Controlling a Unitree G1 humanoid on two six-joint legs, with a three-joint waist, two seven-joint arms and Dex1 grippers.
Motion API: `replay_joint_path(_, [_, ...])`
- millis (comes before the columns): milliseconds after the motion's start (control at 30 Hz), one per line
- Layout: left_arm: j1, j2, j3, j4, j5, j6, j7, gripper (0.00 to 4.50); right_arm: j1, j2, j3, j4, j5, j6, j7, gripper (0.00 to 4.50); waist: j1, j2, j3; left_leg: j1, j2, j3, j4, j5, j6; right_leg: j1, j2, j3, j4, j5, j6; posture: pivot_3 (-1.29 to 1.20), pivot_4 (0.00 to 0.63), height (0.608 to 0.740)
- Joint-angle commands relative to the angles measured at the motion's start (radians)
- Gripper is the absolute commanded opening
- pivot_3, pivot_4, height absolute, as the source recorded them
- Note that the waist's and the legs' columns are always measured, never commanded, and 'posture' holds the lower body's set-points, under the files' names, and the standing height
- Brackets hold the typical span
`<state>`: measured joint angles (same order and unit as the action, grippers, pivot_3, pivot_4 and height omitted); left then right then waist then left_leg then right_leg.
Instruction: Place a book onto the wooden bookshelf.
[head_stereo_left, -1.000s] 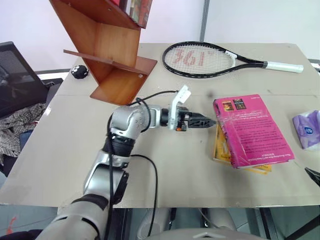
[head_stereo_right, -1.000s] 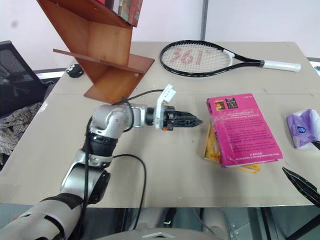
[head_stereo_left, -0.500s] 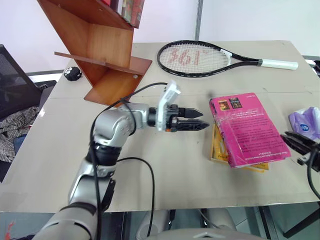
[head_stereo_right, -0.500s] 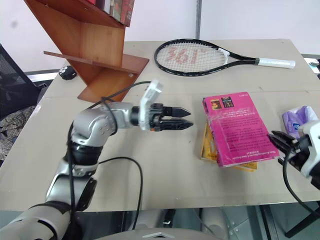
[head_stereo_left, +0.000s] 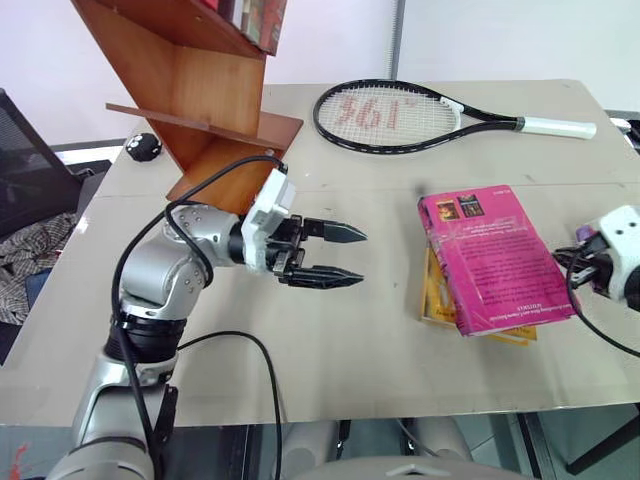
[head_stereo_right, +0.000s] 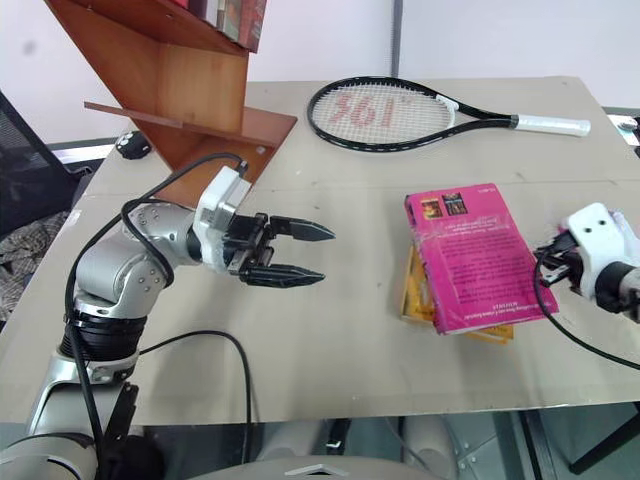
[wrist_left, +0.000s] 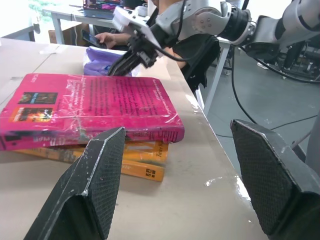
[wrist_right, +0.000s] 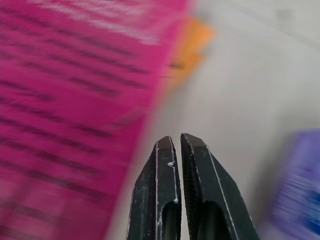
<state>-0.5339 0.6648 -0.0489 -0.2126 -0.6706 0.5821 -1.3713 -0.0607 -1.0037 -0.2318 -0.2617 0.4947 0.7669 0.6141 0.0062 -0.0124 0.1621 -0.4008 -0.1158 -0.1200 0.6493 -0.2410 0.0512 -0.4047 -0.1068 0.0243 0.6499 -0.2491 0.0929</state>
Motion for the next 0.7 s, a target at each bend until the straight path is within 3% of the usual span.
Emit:
replay_joint_path(33, [0.035, 0.037, 0.040, -0.056, -0.011, -0.017, 0.006, 3.47, -0.068, 0.026, 0.051, -0.053, -0.007, 0.032, 0.001, 0.04, -0.004, 0.000, 0.000, 0.000, 0.000, 0.000, 0.000, 0.000, 0.000, 0.000, 0.000, 0.000, 0.000, 0.000, 0.000, 0.00, 0.150, 0.740])
replay_joint_path(300, [0.073, 0.061, 0.056, -0.075, -0.016, -0.018, 0.033, 3.47, -0.097, 0.067, 0.090, -0.088, -0.029, 0.052, -0.001, 0.04, 0.007, 0.000, 0.000, 0.000, 0.000, -0.001, 0.000, 0.000, 0.000, 0.000, 0.001, -0.001, 0.000, 0.000, 0.000, 0.00, 0.150, 0.740])
replay_joint_path(467, [0.111, 0.056, 0.041, -0.073, 0.011, -0.023, 0.068, 3.47, 0.068, 0.010, -0.101, -0.053, -0.097, -0.110, 0.075, 0.04, 0.013, 0.000, 0.000, 0.000, 0.000, -0.001, 0.000, 0.000, 0.000, 0.000, 0.001, -0.001, 0.000, 0.000, 0.000, 0.00, 0.150, 0.740])
replay_joint_path(567, [0.128, 0.053, 0.033, -0.064, 0.021, -0.010, 0.097, 3.47, 0.269, 0.038, -0.356, -0.121, -0.030, -0.197, 0.249, 1.29, 0.020, 0.000, 0.000, -0.001, -0.001, -0.002, 0.000, 0.000, 0.000, 0.000, 0.002, -0.002, -0.002, 0.000, 0.000, 0.00, 0.150, 0.740])
replay_joint_path(700, [0.146, 0.067, 0.016, -0.028, 0.052, -0.017, 0.100, 3.47, 0.524, 0.143, -0.715, -0.265, 0.149, -0.199, 0.485, 3.34, 0.012, 0.002, -0.001, 0.001, 0.000, -0.002, -0.002, 0.000, 0.000, 0.002, 0.002, -0.001, -0.003, 0.000, 0.000, 0.00, 0.150, 0.740])
